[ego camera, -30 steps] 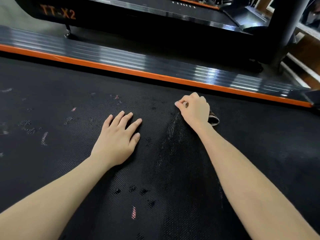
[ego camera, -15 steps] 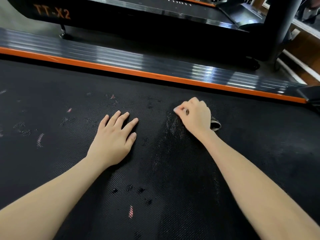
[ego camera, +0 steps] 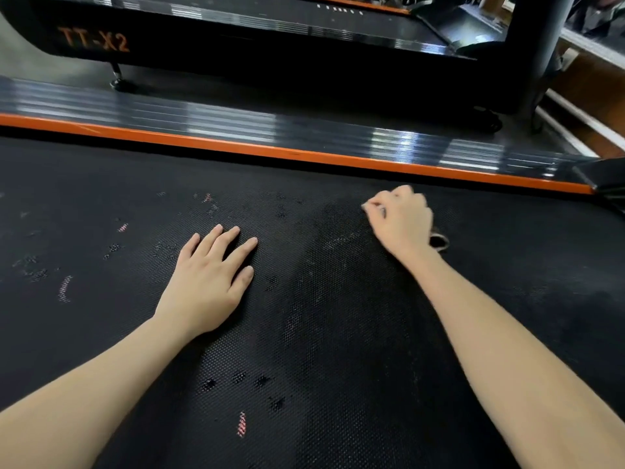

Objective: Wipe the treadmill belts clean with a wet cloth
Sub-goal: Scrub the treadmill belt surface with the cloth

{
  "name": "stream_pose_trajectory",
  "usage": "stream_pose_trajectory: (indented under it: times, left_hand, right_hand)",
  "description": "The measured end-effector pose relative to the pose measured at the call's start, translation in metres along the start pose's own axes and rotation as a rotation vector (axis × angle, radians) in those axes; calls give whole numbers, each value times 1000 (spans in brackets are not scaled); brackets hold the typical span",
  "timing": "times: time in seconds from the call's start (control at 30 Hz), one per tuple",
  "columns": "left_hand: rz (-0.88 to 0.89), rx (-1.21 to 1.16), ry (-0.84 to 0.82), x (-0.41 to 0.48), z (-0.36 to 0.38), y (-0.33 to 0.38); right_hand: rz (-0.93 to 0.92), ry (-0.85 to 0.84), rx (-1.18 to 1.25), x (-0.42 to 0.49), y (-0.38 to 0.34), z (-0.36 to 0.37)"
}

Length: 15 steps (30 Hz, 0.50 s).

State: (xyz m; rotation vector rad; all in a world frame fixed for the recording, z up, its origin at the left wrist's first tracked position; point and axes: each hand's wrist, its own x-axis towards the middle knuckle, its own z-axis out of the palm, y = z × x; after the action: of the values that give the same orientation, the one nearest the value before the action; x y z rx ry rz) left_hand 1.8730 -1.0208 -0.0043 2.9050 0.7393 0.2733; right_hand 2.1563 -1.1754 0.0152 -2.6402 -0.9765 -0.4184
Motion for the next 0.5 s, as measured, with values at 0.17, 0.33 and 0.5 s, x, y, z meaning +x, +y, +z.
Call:
stream_pose_trajectory:
  times: [0.17, 0.33, 0.5]
  left_hand:
    - [-2, 17, 14, 0, 2, 0]
    - [-2, 19, 16, 0, 4, 0]
    - [-4, 5, 19, 0, 3, 1]
  right_hand:
    - [411, -20, -43, 32, 20, 3]
    - [126, -29, 62, 46, -49, 24]
    - [21, 8, 160, 49, -80, 36]
